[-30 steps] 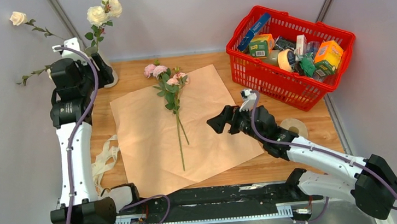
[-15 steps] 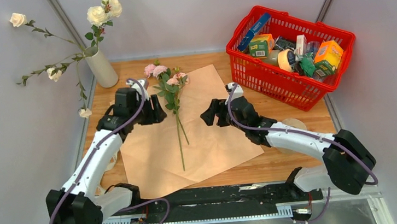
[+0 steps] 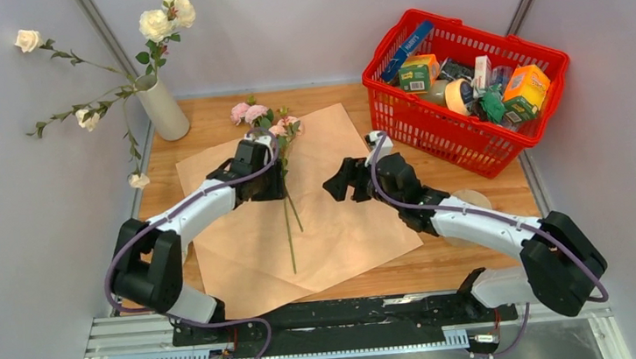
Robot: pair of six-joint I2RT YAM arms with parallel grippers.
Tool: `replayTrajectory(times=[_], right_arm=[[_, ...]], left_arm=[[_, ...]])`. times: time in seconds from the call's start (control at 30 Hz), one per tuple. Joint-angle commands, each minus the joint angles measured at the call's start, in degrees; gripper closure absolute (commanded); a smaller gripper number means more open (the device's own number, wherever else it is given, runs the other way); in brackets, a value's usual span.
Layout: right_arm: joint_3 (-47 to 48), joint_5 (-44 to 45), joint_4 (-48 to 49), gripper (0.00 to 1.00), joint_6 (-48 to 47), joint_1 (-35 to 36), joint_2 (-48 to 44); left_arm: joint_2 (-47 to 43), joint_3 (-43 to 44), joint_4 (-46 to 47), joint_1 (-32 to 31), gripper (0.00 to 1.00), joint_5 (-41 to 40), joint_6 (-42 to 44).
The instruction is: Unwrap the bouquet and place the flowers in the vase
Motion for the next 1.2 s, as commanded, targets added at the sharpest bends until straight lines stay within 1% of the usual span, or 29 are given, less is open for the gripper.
replayTrajectory(times=[0.0,0.07,0.13,0.3,0.47,0.73,0.83,1.17], right_arm=[[-2.98,-2.67,3.99,0.19,-0.88,0.03,-4.13],[-3.95,-2.23,3.99,0.19,-1.75,-0.06,-5.45],[-4.30,-2.05,3.47,0.19,-2.98,-0.06,-6.60],[-5.27,-2.58,2.85,0.19,-3.96,-0.06,-9.58],[-6.94,-2.76,2.50,0.19,-4.48,-0.06,-12.84],[-7.46,-2.23,0.39,0.18,-5.28,-0.06,-16.97],[-7.99,-1.70,0.12,0.18,-5.45,-0.06,-18.64],[-8.43,-1.17,-0.84,0.17,-5.10,-0.06,-21.01]], left_arm=[[4.91,8.79,3.45,-0.76,0.46,-7.67,0.89],[6.76,10.64,3.62,-0.93,0.48,-8.91,0.98],[8.08,11.09,4.40,-1.02,0.48,-8.04,0.46],[10.97,11.18,5.11,-1.37,0.53,-7.68,-1.13],[13.35,10.04,7.05,-2.60,0.55,-6.98,-1.92],[17.39,12.76,4.59,-3.74,0.60,-10.40,-1.04],[17.92,13.20,3.88,-3.74,0.61,-11.11,-0.43],[19.42,14.08,2.83,-4.10,0.69,-11.90,0.54]])
